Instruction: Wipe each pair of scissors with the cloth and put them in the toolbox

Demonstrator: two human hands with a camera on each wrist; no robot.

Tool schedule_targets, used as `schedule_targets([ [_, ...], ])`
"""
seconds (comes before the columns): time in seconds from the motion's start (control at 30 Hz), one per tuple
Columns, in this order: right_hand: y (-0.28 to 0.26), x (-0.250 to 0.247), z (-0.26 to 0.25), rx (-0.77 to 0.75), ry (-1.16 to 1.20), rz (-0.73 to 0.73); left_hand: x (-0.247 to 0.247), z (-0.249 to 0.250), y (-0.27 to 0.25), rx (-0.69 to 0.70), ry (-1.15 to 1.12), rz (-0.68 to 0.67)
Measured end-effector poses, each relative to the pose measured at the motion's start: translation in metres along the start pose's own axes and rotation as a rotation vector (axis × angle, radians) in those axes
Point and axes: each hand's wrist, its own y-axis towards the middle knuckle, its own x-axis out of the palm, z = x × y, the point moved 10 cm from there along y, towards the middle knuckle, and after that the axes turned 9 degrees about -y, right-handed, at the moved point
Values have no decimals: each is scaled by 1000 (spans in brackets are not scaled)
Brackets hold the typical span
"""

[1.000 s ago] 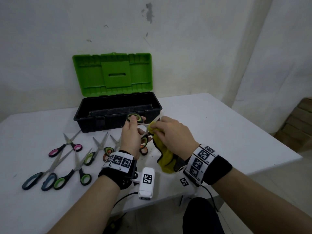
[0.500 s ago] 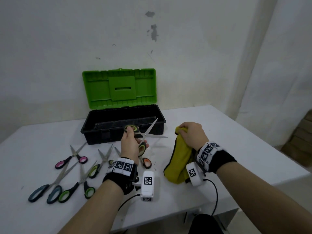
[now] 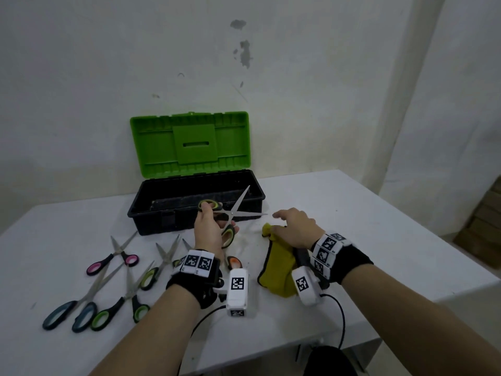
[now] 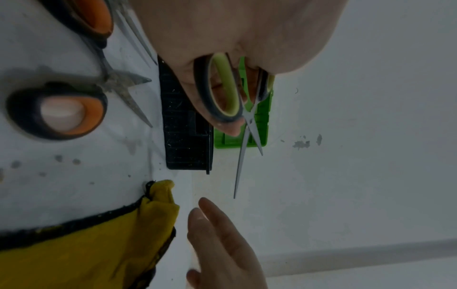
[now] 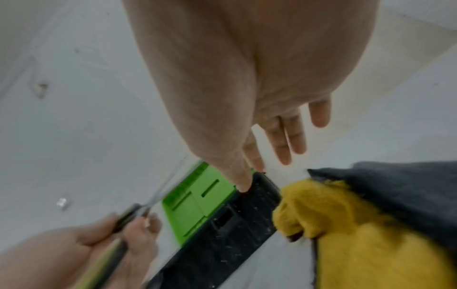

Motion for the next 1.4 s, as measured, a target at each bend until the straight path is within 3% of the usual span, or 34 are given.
schedule_targets([
  [0.07, -11, -8, -13, -26, 123, 32, 6, 2, -1, 11, -20, -8],
  [0.17, -26, -12, -47, -149, 423, -15, 15, 1, -3, 5, -45, -20],
  [0.27, -35, -13, -72, -232, 580, -58, 22, -4, -5, -16, -17, -29],
  [0.4, -36, -17, -77, -217, 710, -33, 21, 12, -8, 77, 47, -39],
  [0.53, -29, -19, -67, -168, 701, -11, 4, 44, -3, 249, 248, -62],
  [0.73, -18, -24, -61, -108, 525, 131, -5, 41, 2, 125, 467, -232],
  [1.2, -17, -23, -88, -93, 699, 262, -14, 28, -2, 37, 386, -317],
  [1.4, -25, -42, -94, -143, 559, 466, -15, 31, 2, 58, 369, -279],
])
